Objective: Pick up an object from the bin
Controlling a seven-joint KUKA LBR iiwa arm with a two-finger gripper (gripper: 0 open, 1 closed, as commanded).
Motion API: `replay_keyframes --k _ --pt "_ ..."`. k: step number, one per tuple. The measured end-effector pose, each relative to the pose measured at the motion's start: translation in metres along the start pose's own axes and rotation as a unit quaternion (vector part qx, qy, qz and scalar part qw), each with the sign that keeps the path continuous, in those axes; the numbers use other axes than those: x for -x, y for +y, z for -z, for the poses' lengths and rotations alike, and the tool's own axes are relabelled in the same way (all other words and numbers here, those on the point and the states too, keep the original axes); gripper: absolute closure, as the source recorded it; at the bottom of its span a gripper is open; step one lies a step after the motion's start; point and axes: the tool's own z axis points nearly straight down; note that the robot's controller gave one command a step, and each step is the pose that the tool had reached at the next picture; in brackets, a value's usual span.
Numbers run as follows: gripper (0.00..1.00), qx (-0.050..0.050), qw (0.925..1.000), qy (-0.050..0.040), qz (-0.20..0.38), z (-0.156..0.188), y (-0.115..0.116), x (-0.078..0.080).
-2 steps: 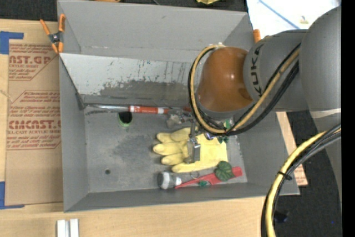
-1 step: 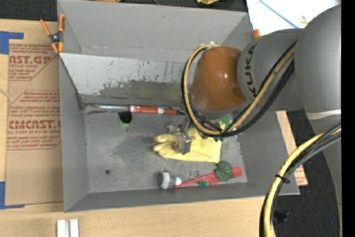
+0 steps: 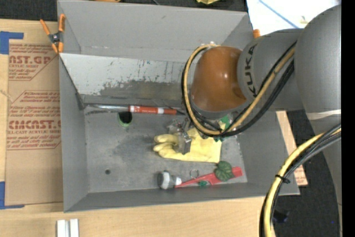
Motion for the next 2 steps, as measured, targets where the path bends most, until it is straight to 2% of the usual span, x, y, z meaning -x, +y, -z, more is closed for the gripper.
replay_keyframes --k 2 --pt "1.00 0.000 1.0000 -0.0001 -0.001 0.022 0.000 0.000"
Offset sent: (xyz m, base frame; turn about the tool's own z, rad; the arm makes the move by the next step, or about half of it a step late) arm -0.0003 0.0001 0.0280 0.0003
